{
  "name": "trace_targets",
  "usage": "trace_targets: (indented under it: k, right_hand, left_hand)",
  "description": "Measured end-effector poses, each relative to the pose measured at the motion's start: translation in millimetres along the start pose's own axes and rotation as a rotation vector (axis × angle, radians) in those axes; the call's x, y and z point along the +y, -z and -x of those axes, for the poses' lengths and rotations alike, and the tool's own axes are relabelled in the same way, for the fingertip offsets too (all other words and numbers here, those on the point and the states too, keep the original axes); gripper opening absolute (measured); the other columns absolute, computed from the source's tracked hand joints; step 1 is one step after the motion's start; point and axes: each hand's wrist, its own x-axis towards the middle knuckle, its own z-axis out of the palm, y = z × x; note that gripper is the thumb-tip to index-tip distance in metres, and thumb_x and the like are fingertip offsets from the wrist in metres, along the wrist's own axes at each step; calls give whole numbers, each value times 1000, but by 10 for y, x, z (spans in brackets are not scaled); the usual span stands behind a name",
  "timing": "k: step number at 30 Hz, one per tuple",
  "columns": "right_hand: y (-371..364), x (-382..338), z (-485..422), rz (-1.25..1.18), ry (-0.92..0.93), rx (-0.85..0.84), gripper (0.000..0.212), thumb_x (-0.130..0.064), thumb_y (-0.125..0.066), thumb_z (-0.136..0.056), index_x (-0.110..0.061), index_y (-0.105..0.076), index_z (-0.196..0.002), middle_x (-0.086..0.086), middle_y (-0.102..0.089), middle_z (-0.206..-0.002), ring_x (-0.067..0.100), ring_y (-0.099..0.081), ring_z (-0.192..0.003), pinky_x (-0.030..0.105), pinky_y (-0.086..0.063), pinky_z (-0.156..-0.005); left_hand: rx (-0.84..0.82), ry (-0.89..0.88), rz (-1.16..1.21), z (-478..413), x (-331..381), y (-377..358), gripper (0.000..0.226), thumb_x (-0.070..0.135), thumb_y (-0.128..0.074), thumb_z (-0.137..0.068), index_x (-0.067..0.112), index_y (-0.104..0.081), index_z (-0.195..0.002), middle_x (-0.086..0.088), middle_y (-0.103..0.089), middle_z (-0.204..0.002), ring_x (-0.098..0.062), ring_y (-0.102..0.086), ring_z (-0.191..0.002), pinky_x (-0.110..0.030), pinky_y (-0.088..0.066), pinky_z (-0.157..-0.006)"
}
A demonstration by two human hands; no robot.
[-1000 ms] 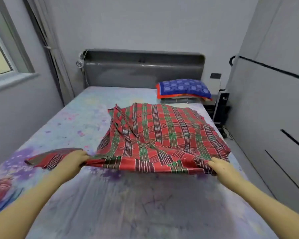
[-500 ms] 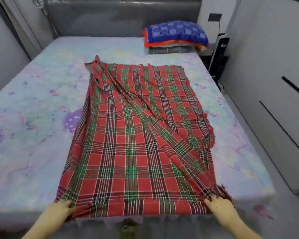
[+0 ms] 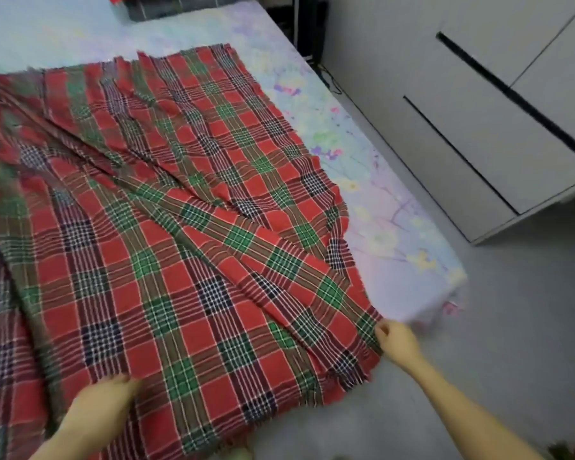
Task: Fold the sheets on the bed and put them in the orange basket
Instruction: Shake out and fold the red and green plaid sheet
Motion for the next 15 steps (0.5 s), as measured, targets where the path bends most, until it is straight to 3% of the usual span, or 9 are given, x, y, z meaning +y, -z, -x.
trace_targets:
  k: [1,2,5,9,11,13,15]
  right_hand:
    - [2,-40,-117,-60,-11,50,23,-11,-49,-94,-11,-64,-78,19,-69,-97,29,-63,-87,31,-43,-72]
    - [7,-62,-274,-112,-46,110,20,-10,-49,-95,-4,-67,-89,19,-69,-101,32,-63,-92,32,-44,-76]
    - [-15,-151,-641,-265,-107,207,22,-7,-48,-93,4,-66,-99,21,-67,-104,35,-60,-98,34,-43,-79]
    - [-58,-290,-1061,-320,-139,265,29,-27,-61,-88,0,-64,-78,17,-67,-84,33,-61,-85,34,-40,-68]
    - [-110,-325,-1207,-248,-175,166,37,-43,-67,-81,-12,-53,-66,10,-60,-78,27,-58,-76,28,-38,-62]
    - [-146,-312,-1254,-191,-175,50,36,-48,-70,-75,-13,-59,-75,7,-62,-84,26,-61,-81,26,-39,-64]
    - [-122,-222,-1181,-140,-140,-61,33,-48,-69,-74,-16,-61,-74,5,-64,-84,25,-63,-83,26,-41,-64]
  left_hand:
    - [262,-74,-4,-109,4,267,30,17,-53,-82,27,-62,-108,5,-60,-98,-18,-59,-98,-32,-51,-79]
    - [408,-133,11,-296,82,604,25,13,-61,-77,23,-66,-99,4,-62,-87,-21,-61,-88,-35,-53,-71]
    - [588,-312,93,-837,490,1336,21,1,-76,-58,14,-67,-72,1,-56,-63,-25,-57,-60,-31,-50,-49]
    - [840,-513,102,-1370,1305,2204,17,-4,-70,-68,8,-69,-80,-6,-60,-69,-31,-57,-66,-38,-52,-56]
    - [935,-604,112,-1639,1749,2463,10,-2,-63,-75,6,-69,-80,-9,-60,-70,-32,-56,-67,-40,-52,-58]
    - [992,-694,78,-1839,2149,2625,14,4,-57,-74,6,-69,-81,-11,-61,-73,-32,-56,-68,-39,-51,-62]
    - [989,-772,-19,-1973,2505,2772,25,5,-63,-68,7,-70,-92,-15,-64,-85,-35,-58,-76,-41,-51,-67]
